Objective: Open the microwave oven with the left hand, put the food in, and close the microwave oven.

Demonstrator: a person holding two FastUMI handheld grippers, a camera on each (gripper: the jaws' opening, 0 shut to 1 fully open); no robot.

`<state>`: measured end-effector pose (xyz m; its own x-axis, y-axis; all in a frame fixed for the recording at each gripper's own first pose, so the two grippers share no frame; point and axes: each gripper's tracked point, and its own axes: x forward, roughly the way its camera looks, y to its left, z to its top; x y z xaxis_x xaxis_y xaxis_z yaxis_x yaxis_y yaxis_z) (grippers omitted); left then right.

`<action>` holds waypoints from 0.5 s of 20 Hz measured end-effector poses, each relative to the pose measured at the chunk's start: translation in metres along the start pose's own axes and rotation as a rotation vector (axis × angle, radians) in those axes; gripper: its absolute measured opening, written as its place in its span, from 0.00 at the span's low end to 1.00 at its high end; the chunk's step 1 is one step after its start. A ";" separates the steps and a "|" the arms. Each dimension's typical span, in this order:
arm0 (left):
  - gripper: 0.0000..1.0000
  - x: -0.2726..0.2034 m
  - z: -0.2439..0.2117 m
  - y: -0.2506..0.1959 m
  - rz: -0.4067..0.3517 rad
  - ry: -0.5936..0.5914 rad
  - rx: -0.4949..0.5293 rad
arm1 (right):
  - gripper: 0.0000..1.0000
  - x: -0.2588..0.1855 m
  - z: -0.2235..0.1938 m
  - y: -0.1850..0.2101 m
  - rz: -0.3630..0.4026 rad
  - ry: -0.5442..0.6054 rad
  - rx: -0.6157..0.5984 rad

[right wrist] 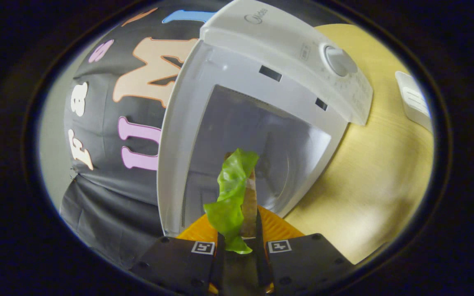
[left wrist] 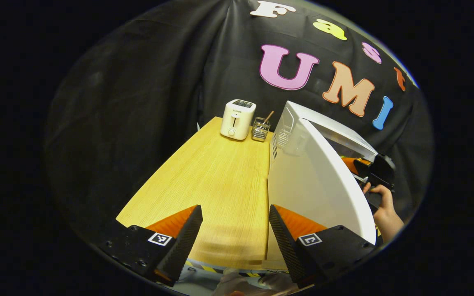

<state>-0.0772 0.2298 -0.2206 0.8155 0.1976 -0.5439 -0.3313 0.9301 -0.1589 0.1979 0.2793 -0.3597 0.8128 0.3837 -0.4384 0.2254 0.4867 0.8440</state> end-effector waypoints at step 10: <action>0.96 -0.007 -0.013 0.012 0.013 0.037 -0.010 | 0.34 0.039 0.009 -0.029 -0.124 -0.080 -0.215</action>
<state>-0.0932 0.2359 -0.2293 0.7932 0.1977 -0.5760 -0.3467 0.9242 -0.1601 0.2280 0.2736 -0.3983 0.8280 0.2519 -0.5010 0.2131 0.6852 0.6965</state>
